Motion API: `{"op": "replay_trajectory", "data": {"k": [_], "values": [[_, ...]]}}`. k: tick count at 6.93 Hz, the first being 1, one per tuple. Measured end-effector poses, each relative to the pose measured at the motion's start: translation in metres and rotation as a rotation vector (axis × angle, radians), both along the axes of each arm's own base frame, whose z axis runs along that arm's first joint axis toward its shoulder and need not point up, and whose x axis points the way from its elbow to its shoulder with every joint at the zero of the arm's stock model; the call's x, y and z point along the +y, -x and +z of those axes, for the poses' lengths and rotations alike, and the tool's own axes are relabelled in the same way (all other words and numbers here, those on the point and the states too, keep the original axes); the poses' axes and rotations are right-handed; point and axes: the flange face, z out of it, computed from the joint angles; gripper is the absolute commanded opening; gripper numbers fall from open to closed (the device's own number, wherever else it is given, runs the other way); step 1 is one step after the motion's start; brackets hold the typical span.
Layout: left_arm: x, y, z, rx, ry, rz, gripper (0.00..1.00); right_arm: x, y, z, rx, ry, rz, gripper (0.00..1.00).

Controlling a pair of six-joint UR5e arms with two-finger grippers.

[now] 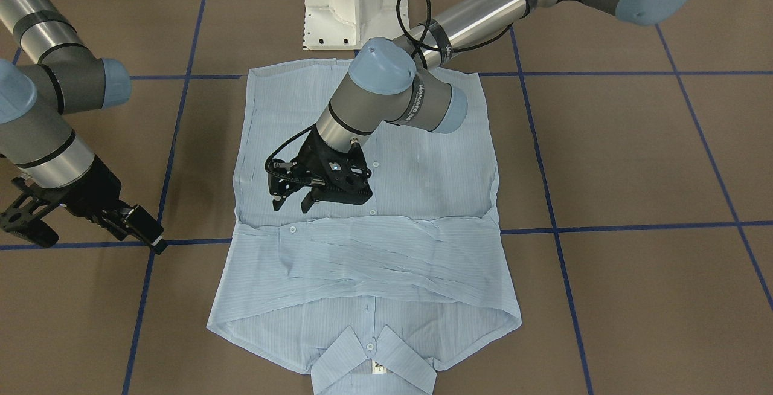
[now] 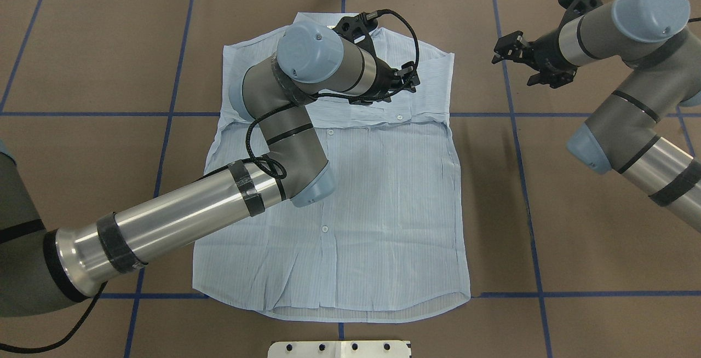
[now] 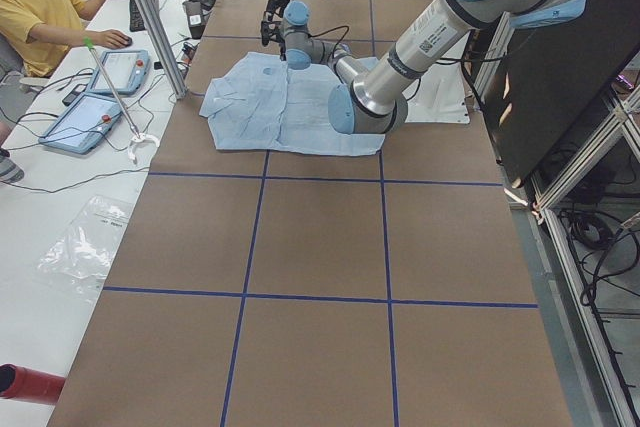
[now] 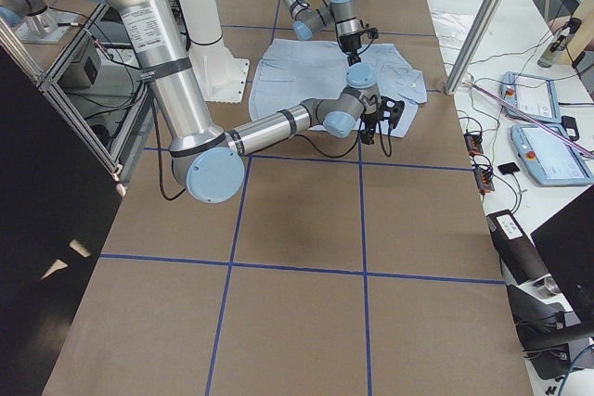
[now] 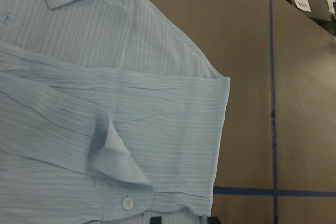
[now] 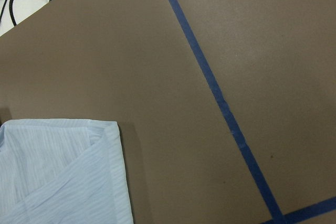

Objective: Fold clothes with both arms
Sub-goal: 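Fold the sleeve with the left gripper across the chest toward the collar, then release the sleeve and move both grippers toward the shirt hem nearest the robot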

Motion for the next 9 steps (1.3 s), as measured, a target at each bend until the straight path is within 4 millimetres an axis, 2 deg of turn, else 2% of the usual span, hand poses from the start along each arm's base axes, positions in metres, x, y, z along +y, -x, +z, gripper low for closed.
{"op": "replay_trajectory", "data": {"k": [1, 2, 3, 4, 6, 7, 8, 9], "values": [[0.005, 0.007, -0.002, -0.002, -0.001, 0.002, 0.99, 0.006, 0.004, -0.007, -0.013, 0.002, 0.000, 1.00], [0.016, 0.025, 0.008, -0.018, 0.000, 0.009, 0.99, 0.025, 0.017, -0.017, -0.034, 0.015, -0.004, 1.00], [0.037, 0.056, 0.035, -0.028, -0.008, 0.018, 1.00, 0.059, 0.040, -0.025, -0.050, 0.031, -0.015, 1.00], [0.060, 0.094, 0.069, -0.042, -0.051, 0.030, 0.99, 0.104, 0.067, -0.035, -0.034, 0.049, -0.031, 1.00], [0.092, 0.157, 0.129, -0.097, -0.170, 0.054, 0.97, 0.214, 0.122, -0.089, 0.087, 0.107, -0.044, 0.99], [0.106, 0.180, 0.156, -0.116, -0.155, 0.053, 0.92, 0.267, 0.143, -0.106, 0.112, 0.130, -0.045, 0.99], [0.117, 0.197, 0.178, -0.132, -0.131, 0.058, 0.91, 0.313, 0.162, -0.112, 0.127, 0.148, -0.042, 0.99], [0.124, 0.205, 0.191, -0.144, -0.114, 0.068, 0.91, 0.352, 0.176, -0.111, 0.170, 0.153, -0.040, 0.98]]}}
